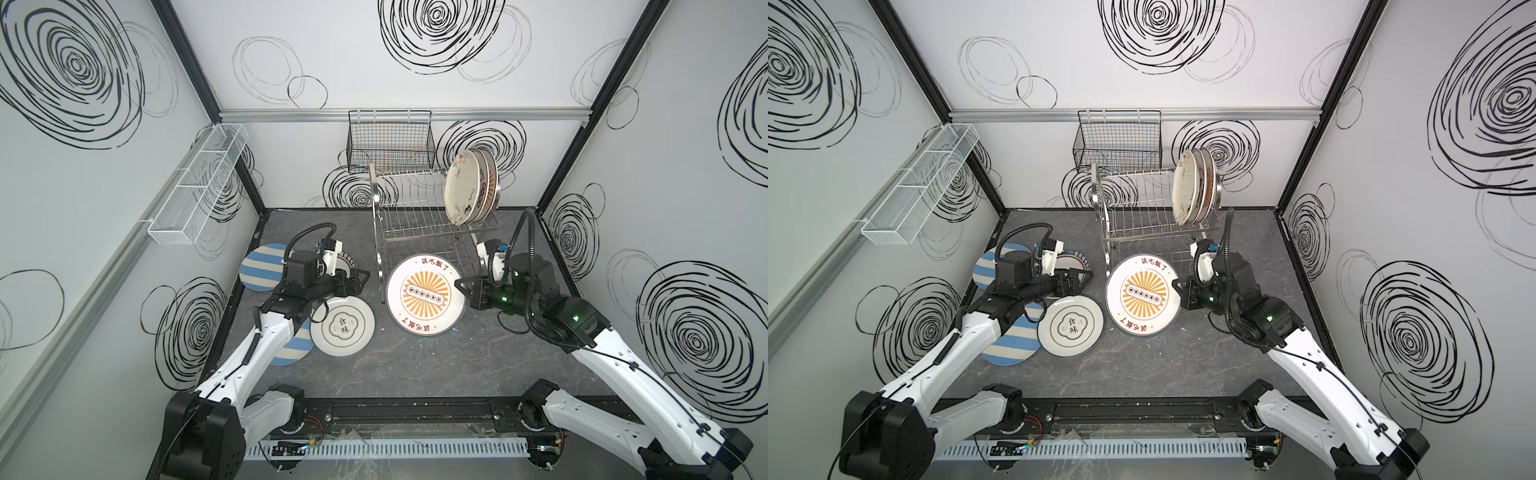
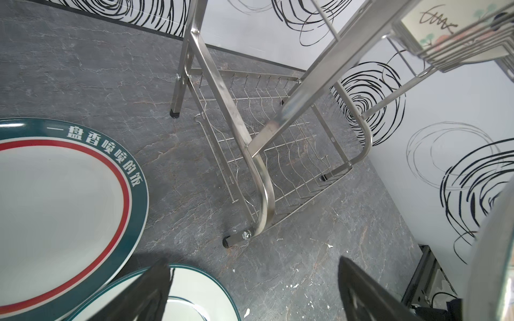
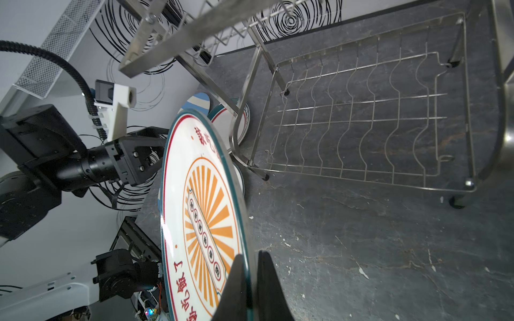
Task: Load the plates into the dish rack
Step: 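Lift the sunburst plate upright with the right gripper toward the rack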
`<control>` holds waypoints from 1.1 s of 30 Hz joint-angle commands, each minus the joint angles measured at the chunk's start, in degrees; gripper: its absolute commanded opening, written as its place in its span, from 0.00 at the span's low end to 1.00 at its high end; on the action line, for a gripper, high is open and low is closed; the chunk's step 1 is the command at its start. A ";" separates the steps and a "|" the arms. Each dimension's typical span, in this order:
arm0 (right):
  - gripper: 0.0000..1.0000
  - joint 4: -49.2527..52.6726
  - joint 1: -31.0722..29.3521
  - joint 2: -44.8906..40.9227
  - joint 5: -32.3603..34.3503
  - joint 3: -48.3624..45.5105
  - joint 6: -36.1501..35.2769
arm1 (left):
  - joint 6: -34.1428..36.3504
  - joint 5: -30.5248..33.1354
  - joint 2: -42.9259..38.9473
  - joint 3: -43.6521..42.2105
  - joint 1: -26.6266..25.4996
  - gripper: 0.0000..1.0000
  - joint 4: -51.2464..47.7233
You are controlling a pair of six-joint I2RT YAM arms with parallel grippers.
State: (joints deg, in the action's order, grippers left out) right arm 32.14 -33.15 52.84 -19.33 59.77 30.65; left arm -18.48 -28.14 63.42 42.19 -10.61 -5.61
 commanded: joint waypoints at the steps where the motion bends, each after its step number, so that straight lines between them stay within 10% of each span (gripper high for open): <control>1: 0.00 0.17 1.14 1.90 -2.51 6.77 -3.99 | 0.28 -1.05 0.22 0.34 0.68 0.96 2.80; 16: 0.00 3.55 10.22 13.82 -4.11 29.85 -8.77 | -0.63 -2.91 0.81 -0.38 1.03 0.96 4.02; 33: 0.00 2.34 1.41 34.34 43.38 61.54 -19.49 | -1.12 -5.43 2.43 -1.24 0.49 0.96 5.61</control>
State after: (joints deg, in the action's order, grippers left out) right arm 39.38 -29.34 86.46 11.60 118.06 14.59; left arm -19.51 -32.25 65.21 41.60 -10.07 -2.83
